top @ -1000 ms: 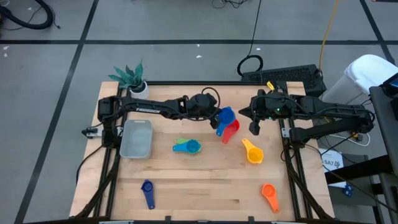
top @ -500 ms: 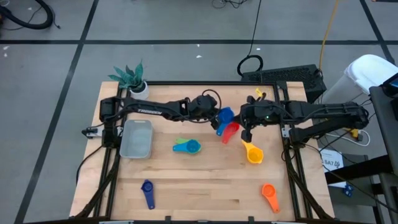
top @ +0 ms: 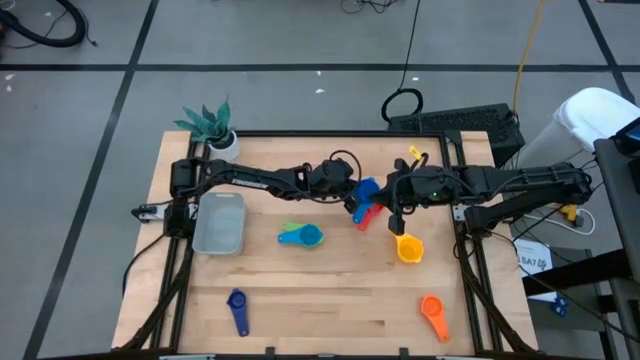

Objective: Nest measuring cups in basket
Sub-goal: Stack the top light blue measuring cup on top of the red measuring cup

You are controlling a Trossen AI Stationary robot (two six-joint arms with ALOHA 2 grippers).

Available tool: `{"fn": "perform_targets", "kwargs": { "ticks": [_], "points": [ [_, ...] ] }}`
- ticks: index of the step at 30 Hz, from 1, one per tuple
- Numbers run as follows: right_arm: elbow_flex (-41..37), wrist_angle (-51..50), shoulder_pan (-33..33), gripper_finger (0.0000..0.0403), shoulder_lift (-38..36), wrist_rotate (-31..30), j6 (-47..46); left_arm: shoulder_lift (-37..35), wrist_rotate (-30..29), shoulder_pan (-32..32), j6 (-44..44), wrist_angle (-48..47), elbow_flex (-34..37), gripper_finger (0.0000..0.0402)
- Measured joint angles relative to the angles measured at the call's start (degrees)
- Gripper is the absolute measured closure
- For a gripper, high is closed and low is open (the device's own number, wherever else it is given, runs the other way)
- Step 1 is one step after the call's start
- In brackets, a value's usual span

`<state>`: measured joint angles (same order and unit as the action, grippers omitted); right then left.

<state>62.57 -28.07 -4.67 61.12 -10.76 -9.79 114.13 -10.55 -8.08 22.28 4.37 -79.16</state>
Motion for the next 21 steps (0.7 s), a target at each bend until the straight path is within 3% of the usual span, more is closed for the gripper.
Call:
{"fn": "perform_targets", "kwargs": {
  "ticks": [21],
  "points": [
    [-0.07, 4.76, -2.63, 0.0403, 3.39, 0.29, -1.05, 4.15, 1.03, 0.03, 2.32, 1.51, -1.04, 0.0392]
  ]
}}
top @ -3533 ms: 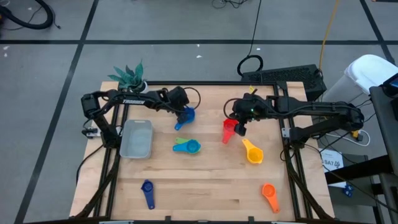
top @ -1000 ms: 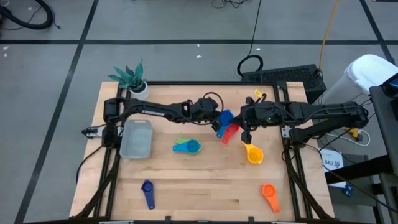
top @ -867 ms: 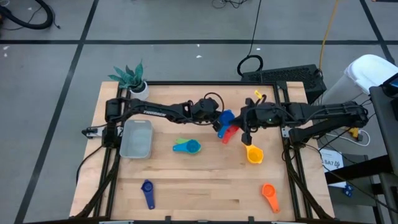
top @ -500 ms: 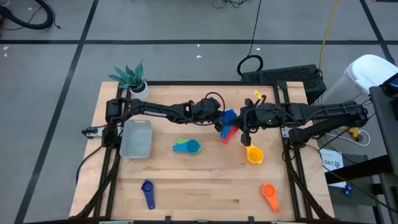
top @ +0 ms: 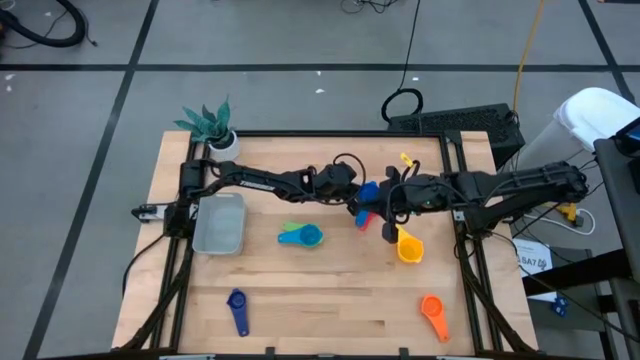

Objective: Nest measuring cups in basket
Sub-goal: Stack the top light blue measuring cup on top of the red measuring cup

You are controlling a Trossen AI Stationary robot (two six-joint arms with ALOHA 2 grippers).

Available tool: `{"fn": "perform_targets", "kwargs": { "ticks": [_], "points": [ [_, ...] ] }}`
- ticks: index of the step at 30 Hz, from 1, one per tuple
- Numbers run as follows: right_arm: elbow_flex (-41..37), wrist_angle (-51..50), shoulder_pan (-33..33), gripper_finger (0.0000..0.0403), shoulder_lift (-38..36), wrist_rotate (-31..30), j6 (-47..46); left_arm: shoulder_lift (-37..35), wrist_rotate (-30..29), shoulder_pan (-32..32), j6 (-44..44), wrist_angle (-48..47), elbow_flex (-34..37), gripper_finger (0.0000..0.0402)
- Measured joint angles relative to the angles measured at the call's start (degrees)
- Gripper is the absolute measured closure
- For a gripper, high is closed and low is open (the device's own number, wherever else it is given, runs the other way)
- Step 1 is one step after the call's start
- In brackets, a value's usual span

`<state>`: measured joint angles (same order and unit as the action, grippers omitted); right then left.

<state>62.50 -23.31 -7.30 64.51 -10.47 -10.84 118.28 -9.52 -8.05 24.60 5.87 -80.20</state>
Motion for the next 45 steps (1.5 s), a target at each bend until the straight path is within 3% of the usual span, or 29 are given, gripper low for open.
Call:
{"fn": "perform_targets", "kwargs": {
  "ticks": [7, 17, 23, 30, 38, 45],
  "points": [
    [0.0, -0.04, 0.01, 0.0403, 0.0, 0.01, -0.02, -0.11, 0.52, 0.04, -0.45, -4.67, -2.6, 0.0327],
    [0.02, -0.78, -0.71, 0.0403, 0.0, -0.24, -0.45, -0.11, 1.09, 0.0, -3.36, -5.9, -3.59, 0.0335],
    [0.04, -17.37, 0.46, 0.0403, -0.17, -13.75, -6.81, -0.45, 5.23, 0.27, -5.44, -6.66, -3.59, 0.0335],
    [0.04, -28.89, 3.29, 0.0403, -0.17, -15.26, -14.57, -6.72, 5.41, 1.6, -11.83, -10.62, -3.54, 0.0335],
    [0.04, -20.44, 3.23, 0.0388, -0.22, -14.8, -9.85, -7.19, -1.7, 2.23, -14.22, -9.17, -3.56, 0.0335],
    [0.07, -9.48, 2.65, 0.0361, -0.22, -9.73, -4.05, -2.67, 0.42, 1.63, -15.92, -0.73, -3.48, 0.0334]
  ]
}}
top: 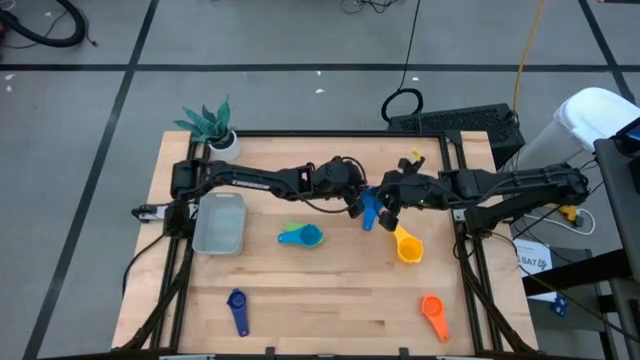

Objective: Nest measuring cups in basket
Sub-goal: Stack the top light blue measuring cup on top of the red measuring cup

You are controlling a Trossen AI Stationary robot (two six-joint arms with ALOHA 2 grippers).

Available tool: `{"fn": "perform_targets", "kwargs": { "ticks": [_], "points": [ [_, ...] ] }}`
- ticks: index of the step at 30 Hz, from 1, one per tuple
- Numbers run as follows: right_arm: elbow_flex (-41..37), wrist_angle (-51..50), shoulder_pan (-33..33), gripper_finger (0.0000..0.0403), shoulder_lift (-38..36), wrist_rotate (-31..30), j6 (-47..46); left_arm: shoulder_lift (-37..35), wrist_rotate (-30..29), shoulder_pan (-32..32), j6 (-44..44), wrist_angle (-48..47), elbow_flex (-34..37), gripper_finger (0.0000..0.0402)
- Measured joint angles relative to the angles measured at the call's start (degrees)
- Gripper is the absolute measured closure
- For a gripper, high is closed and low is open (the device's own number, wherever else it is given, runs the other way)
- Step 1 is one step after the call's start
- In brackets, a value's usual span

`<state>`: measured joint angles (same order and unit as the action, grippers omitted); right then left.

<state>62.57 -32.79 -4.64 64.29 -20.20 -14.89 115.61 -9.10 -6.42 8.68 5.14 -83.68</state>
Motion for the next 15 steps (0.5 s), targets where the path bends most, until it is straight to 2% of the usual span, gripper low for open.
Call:
{"fn": "perform_targets", "kwargs": {
  "ticks": [8, 15],
  "points": [
    [0.0, 8.55, 0.09, 0.036, 0.0, 2.55, 5.28, 4.92, 0.62, -0.35, 0.27, 2.22, 0.0, 0.0335],
    [0.0, 11.18, -0.02, 0.036, 0.0, 4.05, 5.75, 6.18, 1.75, -0.67, 0.44, 2.45, 0.0, 0.0335]
  ]
}}
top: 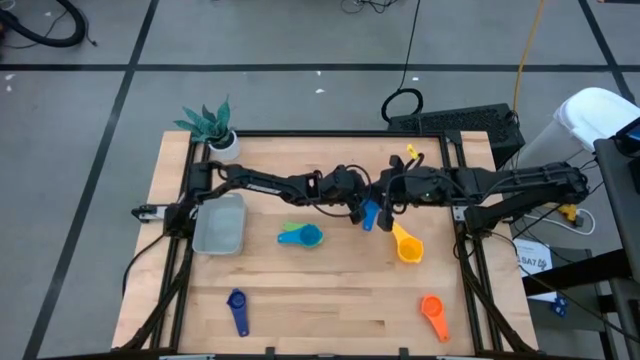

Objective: Nest measuring cups in basket
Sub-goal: Stack the top light blue measuring cup on top of the red measuring cup

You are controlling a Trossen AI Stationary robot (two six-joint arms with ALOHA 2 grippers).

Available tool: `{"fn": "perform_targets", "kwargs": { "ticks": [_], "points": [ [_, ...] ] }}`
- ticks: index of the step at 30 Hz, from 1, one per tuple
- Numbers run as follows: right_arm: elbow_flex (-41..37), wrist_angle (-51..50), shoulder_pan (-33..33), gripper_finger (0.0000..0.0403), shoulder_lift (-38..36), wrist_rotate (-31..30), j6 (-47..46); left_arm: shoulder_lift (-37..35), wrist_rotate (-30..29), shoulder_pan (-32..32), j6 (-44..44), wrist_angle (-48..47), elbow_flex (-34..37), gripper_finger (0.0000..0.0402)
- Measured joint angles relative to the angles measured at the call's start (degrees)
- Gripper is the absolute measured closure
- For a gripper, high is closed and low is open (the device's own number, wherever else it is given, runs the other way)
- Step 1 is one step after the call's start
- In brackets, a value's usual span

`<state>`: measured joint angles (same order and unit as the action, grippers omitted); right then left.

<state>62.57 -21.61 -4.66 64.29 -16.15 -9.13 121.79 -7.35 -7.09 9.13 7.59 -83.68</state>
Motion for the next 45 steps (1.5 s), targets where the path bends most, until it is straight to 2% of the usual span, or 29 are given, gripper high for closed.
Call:
{"fn": "perform_targets", "kwargs": {
  "ticks": [10, 14, 16, 20, 25, 27, 29, 36, 45],
  "points": [
    [0.0, -1.24, -0.73, 0.036, 0.0, -0.75, -0.93, -0.01, -0.02, -0.68, -0.17, -0.46, 0.0, 0.0335],
    [0.02, -12.11, 0.23, 0.036, 0.0, -11.44, -1.95, -0.01, -0.04, -0.72, -1.42, -1.5, 0.0, 0.0335],
    [0.02, -19.15, 1.74, 0.036, 0.02, -14.88, -5.5, -0.01, -0.04, -0.72, -1.82, -1.85, 0.0, 0.0335],
    [0.02, -24.81, 4.02, 0.036, 0.02, -11.85, -11.48, 0.76, -0.02, -1.15, -1.77, -2.11, -0.06, 0.0335],
    [0.02, -21.22, 3.78, 0.036, 0.02, -9.94, -10.9, 2.11, 0.0, -1.65, -1.92, -0.36, -0.22, 0.0335],
    [0.02, -19.44, 3.8, 0.036, 0.02, -9.16, -10.1, 2.5, 1.7, -1.62, -1.92, -1.34, -0.03, 0.0335],
    [0.01, -18.03, 3.84, 0.036, 0.02, -9.13, -9.59, 4.11, 2.3, -1.39, -1.92, 1.04, -0.12, 0.0335],
    [0.0, -18.32, 3.95, 0.036, 0.02, -9.14, -9.78, 5.67, 3.03, -0.94, -1.77, -0.52, -0.02, 0.0335],
    [0.0, -25.59, 3.93, 0.036, 0.02, -9.1, -13.82, 3.89, 2.84, -1.04, -2.83, 0.04, -0.09, 0.0335]
  ]
}}
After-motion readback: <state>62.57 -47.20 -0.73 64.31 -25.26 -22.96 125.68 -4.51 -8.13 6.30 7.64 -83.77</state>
